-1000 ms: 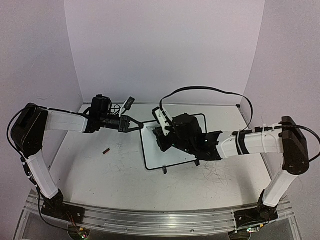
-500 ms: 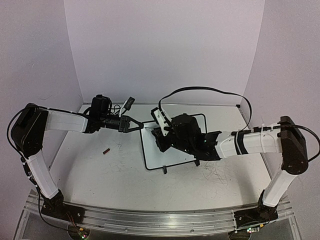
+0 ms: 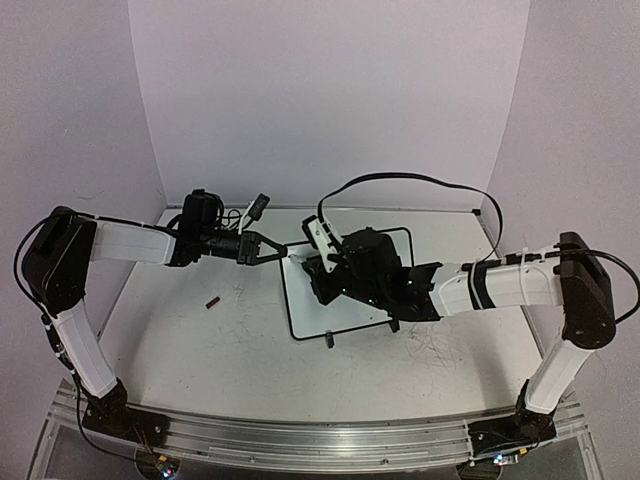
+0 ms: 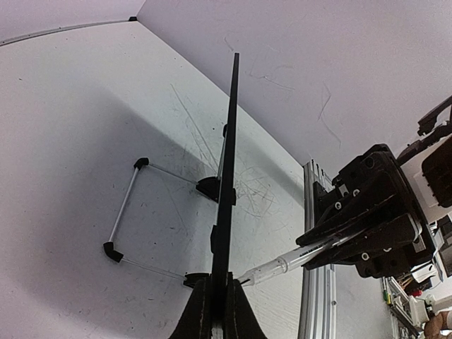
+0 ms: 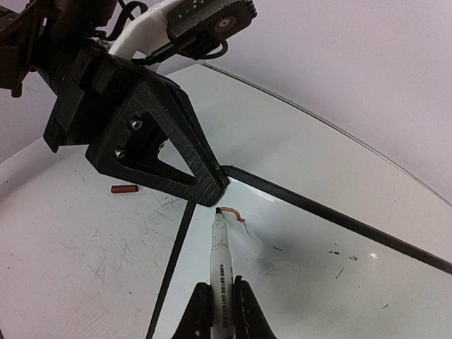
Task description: Write a sentence on the whiteboard
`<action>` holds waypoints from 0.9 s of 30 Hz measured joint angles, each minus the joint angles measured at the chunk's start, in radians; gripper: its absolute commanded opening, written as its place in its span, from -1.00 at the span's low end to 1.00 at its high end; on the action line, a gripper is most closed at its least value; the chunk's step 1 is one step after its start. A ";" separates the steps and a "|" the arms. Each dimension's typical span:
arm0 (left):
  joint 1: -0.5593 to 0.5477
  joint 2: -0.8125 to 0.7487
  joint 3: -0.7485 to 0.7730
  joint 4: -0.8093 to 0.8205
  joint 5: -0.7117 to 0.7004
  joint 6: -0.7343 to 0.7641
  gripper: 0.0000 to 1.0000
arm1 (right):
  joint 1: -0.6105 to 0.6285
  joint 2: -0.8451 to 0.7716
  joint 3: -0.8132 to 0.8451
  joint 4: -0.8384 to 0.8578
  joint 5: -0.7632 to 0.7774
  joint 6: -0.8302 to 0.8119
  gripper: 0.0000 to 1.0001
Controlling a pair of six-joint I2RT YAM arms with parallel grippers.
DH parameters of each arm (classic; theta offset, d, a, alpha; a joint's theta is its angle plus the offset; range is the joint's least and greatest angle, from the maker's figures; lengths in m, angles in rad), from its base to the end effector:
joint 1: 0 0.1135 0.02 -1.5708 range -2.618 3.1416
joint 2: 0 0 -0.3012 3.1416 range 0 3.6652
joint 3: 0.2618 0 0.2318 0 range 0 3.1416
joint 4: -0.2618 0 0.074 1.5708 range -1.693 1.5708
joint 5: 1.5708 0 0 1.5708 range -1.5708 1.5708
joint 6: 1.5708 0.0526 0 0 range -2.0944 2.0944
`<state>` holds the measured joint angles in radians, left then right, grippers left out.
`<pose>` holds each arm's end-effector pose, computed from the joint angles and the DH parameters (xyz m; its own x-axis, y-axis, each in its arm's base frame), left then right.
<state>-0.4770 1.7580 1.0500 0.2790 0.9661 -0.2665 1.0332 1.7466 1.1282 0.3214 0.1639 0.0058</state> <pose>0.3174 -0.2127 0.2662 -0.6003 0.1417 -0.7872 0.7956 0.2062 -0.5696 0.2175 0.3480 0.2923 -0.1543 -0.2477 -0.9565 -0.7666 0.6407 -0.0422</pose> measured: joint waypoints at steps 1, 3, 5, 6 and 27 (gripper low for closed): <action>0.000 0.000 0.000 0.000 0.000 0.000 -1.00 | 0.000 0.000 0.000 0.000 0.000 0.001 -1.00; 0.000 0.000 0.000 0.000 0.000 0.000 -1.00 | 0.000 0.000 0.000 0.000 0.000 0.003 -1.00; 0.000 0.000 0.000 0.000 0.000 0.000 -1.00 | 0.000 0.000 0.000 0.000 0.000 0.003 -1.00; 0.000 0.000 0.000 0.000 0.000 0.000 -1.00 | 0.000 0.000 0.000 0.000 0.000 0.003 -1.00; 0.000 0.000 0.000 0.000 -0.001 0.000 -1.00 | 0.000 0.000 -0.013 0.000 -0.002 0.007 -1.00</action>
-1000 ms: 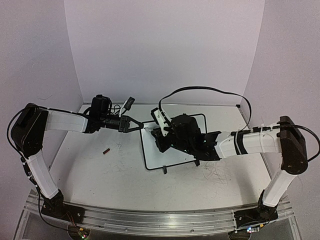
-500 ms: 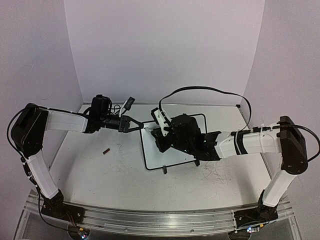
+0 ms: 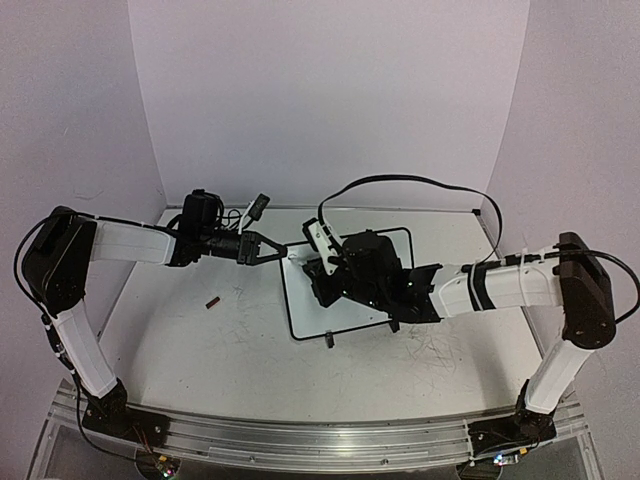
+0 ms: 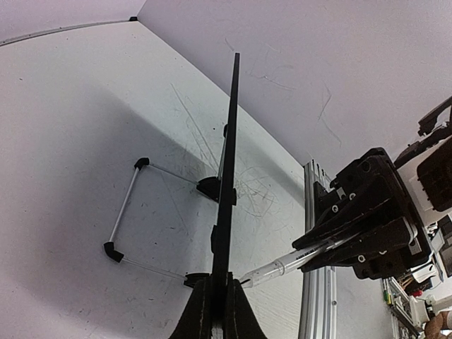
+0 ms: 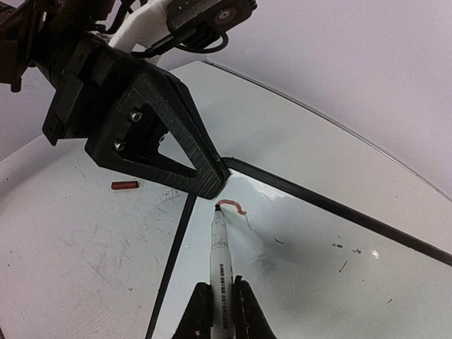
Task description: Write a sentence on the whiteboard
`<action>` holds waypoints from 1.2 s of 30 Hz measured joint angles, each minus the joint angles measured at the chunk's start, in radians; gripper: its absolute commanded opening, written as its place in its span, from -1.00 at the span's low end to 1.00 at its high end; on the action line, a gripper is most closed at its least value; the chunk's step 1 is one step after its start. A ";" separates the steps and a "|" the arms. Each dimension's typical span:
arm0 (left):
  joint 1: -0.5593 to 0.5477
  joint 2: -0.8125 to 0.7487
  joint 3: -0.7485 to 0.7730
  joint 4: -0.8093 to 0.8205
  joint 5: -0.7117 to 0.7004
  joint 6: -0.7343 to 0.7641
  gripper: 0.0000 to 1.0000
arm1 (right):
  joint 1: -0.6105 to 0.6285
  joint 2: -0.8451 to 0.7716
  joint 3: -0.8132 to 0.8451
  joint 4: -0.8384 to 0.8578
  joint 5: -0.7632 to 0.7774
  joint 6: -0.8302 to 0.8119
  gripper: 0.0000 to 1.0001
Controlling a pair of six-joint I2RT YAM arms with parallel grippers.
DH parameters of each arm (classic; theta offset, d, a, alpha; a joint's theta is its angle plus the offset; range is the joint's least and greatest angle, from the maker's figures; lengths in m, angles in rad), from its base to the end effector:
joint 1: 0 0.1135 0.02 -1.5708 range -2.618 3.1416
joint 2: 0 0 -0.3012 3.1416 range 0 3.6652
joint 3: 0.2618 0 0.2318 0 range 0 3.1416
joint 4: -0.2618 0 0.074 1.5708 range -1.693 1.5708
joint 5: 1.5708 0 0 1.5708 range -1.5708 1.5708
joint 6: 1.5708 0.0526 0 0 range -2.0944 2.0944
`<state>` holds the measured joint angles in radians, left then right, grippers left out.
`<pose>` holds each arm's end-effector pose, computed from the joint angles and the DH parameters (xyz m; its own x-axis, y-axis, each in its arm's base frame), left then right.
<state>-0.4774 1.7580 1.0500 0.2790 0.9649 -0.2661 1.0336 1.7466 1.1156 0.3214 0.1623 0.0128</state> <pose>0.3174 -0.2129 0.2662 -0.5999 0.1417 -0.7875 0.7959 0.2069 -0.5690 0.2165 0.3469 0.2880 -0.1657 -0.2536 -0.9530 -0.7670 0.6405 -0.0370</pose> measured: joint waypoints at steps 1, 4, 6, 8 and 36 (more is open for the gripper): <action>0.000 0.000 0.000 0.000 0.000 0.000 -1.00 | 0.001 0.000 -0.001 0.000 0.000 0.000 -1.00; 0.000 0.000 0.000 0.000 0.000 0.000 -1.00 | 0.002 0.000 -0.004 0.000 0.000 0.002 -1.00; 0.000 0.000 0.000 0.000 0.000 0.000 -1.00 | 0.003 0.000 -0.005 0.000 0.000 0.003 -1.00; 0.000 0.000 0.000 0.000 0.000 0.000 -1.00 | 0.003 0.000 -0.006 0.000 0.001 0.004 -1.00; 0.000 0.000 0.000 0.000 0.000 0.000 -1.00 | 0.006 -0.029 -0.047 0.000 0.046 0.014 -1.00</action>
<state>-0.4774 1.7580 1.0500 0.2790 0.9646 -0.2657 1.0397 1.7180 1.0686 0.3214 0.2080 0.0273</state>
